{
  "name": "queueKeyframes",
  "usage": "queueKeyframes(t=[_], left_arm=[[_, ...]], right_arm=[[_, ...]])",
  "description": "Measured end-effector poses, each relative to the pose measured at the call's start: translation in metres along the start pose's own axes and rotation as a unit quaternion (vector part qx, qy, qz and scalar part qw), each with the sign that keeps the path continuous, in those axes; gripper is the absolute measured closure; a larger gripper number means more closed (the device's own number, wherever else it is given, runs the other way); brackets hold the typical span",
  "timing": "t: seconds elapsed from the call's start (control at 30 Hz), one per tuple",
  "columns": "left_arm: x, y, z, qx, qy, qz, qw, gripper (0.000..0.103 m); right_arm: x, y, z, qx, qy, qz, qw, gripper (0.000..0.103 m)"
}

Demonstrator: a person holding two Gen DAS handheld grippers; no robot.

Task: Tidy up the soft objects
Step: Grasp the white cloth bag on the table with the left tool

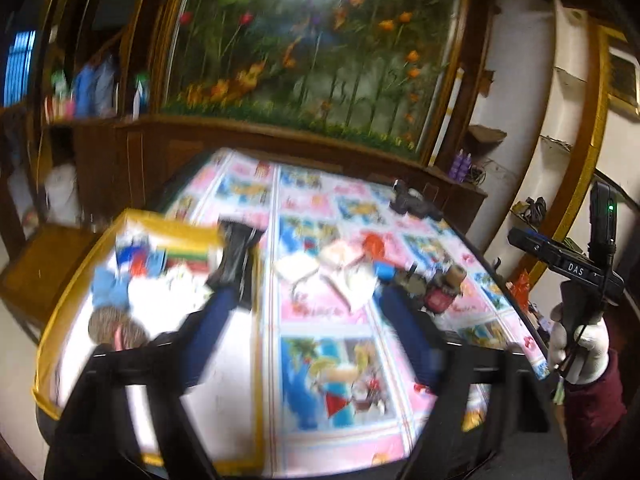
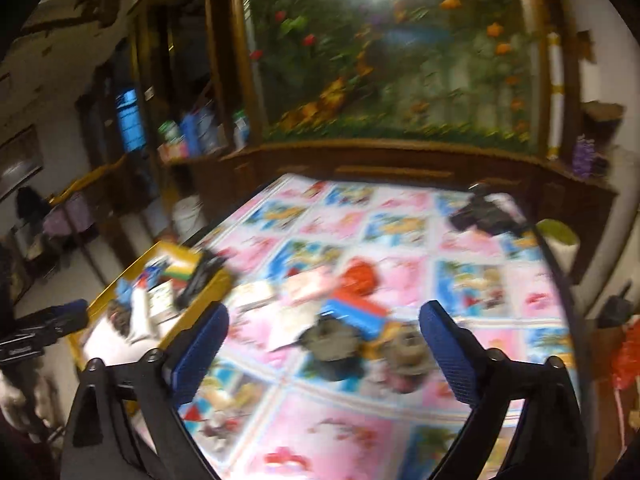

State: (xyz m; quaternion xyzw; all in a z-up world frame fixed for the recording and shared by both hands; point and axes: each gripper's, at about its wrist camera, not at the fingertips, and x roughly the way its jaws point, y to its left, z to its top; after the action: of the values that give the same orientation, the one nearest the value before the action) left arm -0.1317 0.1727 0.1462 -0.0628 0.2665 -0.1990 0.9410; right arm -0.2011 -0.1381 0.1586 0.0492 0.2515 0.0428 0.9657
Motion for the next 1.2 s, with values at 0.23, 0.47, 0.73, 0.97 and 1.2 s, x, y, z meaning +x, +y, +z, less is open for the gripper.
queueKeyframes(t=[0.23, 0.47, 0.73, 0.97, 1.2], left_arm=[[0.083, -0.025, -0.031, -0.021, 0.169, -0.037, 0.9846, 0.002], [0.121, -0.059, -0.016, 0.099, 0.174, -0.059, 0.9779, 0.011], [0.211, -0.088, -0.009, 0.242, 0.232, -0.084, 0.9384, 0.026], [0.26, -0.098, -0.01, 0.291, 0.257, -0.105, 0.9156, 0.026], [0.276, -0.096, -0.019, 0.263, 0.297, -0.132, 0.9083, 0.078]], right_arm=[[0.005, -0.035, -0.042, 0.044, 0.036, -0.017, 0.998, 0.001], [0.031, -0.083, -0.062, 0.131, 0.083, 0.0, 0.988, 0.001], [0.075, -0.147, -0.057, 0.197, 0.106, 0.012, 0.975, 0.001], [0.088, -0.181, -0.042, 0.235, 0.136, -0.001, 0.962, 0.001], [0.16, -0.189, -0.025, 0.246, 0.209, 0.013, 0.946, 0.001]])
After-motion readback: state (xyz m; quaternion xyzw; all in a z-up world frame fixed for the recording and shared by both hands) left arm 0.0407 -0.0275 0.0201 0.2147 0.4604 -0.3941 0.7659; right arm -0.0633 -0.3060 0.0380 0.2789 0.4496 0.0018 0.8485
